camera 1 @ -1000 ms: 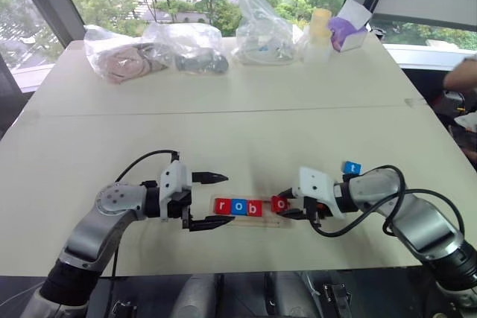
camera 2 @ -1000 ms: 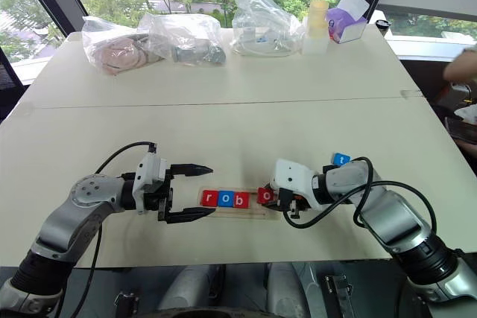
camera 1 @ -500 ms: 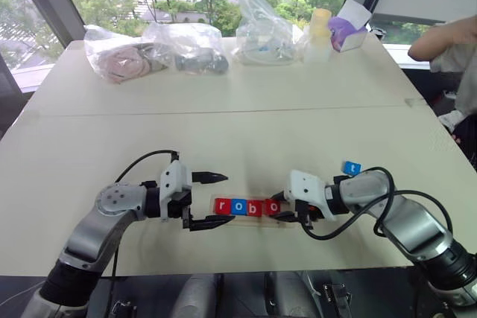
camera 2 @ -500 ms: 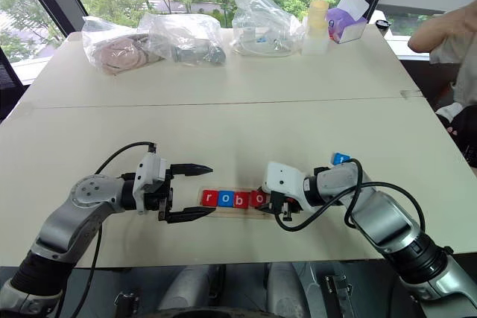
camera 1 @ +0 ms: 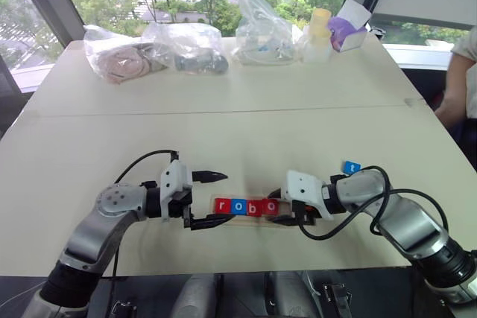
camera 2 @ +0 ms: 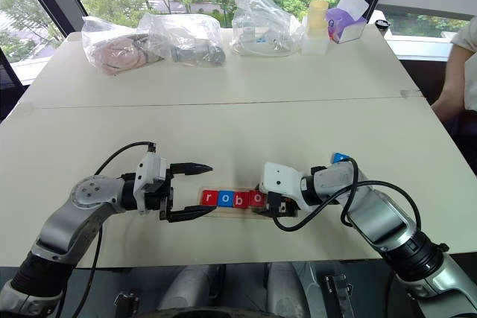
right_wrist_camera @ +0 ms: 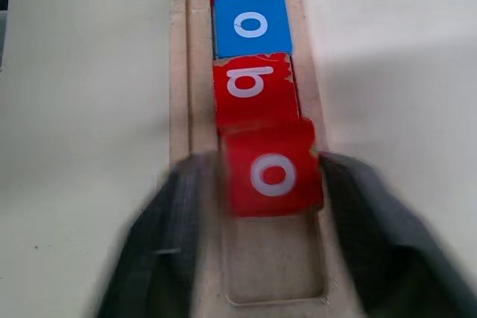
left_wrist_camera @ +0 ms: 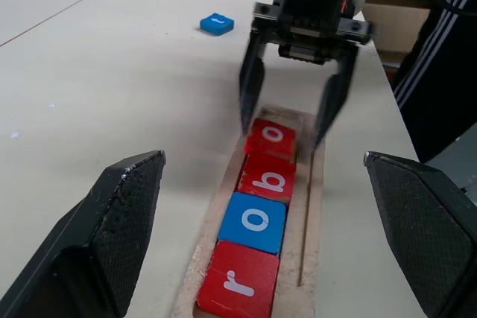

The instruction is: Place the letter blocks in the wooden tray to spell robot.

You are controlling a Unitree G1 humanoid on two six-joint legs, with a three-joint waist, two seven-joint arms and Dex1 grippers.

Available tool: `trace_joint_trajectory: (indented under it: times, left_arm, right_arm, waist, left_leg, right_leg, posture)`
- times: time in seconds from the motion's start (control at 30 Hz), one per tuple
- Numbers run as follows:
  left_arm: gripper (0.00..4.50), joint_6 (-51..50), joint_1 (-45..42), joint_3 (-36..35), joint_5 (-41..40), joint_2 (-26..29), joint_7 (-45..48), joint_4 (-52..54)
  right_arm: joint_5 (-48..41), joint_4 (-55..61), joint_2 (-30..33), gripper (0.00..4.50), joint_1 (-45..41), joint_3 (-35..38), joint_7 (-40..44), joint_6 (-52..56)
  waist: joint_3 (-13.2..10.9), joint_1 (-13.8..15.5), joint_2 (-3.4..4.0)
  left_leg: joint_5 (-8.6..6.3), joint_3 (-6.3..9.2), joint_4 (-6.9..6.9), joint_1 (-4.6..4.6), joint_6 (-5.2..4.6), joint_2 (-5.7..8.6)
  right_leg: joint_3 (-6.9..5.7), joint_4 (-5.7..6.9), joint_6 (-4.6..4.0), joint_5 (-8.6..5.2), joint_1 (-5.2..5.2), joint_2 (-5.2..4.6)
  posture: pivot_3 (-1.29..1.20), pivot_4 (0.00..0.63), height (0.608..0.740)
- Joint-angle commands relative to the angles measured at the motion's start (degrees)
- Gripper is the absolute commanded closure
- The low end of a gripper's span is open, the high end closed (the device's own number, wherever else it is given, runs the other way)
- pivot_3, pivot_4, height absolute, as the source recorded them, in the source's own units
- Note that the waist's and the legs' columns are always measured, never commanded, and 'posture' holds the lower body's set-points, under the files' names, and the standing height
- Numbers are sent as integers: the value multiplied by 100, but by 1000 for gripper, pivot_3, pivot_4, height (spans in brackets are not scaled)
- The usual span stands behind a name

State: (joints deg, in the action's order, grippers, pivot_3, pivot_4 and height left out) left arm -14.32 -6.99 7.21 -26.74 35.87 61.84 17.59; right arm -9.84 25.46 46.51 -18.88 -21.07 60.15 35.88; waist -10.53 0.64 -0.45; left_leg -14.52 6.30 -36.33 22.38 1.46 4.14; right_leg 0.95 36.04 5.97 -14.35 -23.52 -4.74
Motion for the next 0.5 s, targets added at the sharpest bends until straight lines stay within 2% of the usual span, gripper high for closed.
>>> trace_joint_trajectory:
  times: [0.03,0.23,0.4,0.5]
  left_arm:
    - [0,74,-33,-86,-25,-15,-14,164]
    - [0,73,-87,-57,-10,-44,-14,134]
    - [0,72,-139,-37,1,-69,4,102]
    - [0,64,-159,-22,1,-85,18,97]
  right_arm:
    - [-73,93,-20,73,-129,91,36,23]
    - [-111,40,-120,73,-249,206,-91,49]
    - [-215,-227,-413,73,-496,610,-442,167]
    - [12,-492,-556,73,-587,621,-741,16]
  waist:
    - [0,0,0]
    - [0,-2,0]
    - [0,-1,0]
    - [0,-1,0]
  left_leg:
    - [0,0,0,0,0,0]
    - [0,0,0,0,0,0]
    - [0,0,0,0,0,0]
    - [1,1,1,0,1,0]
  right_leg:
    - [0,0,0,0,0,0]
    - [0,0,0,0,0,1]
    - [0,1,0,0,0,2]
    - [0,1,0,1,-1,3]
  posture:
    - [0,150,740]
    - [0,150,740]
    - [0,150,740]
    - [0,150,740]
